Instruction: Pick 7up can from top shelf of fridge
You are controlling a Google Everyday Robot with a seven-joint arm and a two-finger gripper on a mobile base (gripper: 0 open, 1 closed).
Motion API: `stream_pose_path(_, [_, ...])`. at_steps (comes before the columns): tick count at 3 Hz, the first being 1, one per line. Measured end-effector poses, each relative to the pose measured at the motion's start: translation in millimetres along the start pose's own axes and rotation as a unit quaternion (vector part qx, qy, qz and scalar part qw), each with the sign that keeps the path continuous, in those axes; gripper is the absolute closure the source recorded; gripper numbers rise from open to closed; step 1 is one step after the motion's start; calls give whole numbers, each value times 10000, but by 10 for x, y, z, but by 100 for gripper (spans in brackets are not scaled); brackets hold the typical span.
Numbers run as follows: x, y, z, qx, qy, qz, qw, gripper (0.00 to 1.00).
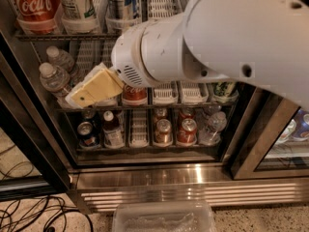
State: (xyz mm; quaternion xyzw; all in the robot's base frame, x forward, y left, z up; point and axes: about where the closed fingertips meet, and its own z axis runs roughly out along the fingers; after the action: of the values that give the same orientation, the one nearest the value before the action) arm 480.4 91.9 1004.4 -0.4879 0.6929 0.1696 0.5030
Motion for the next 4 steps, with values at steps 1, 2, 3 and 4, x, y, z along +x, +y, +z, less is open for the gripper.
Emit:
stream_pose_path(1, [-219, -24, 19, 345, -199, 107, 9991, 0])
stream_pose_path(2, [-492, -6, 84, 290, -528, 108, 9981, 0])
stream_pose_path(3, [-493, -5, 85, 291, -528, 107, 9981, 0])
stream_pose_path(4, [-552, 25, 107, 528, -661, 88, 9964, 0])
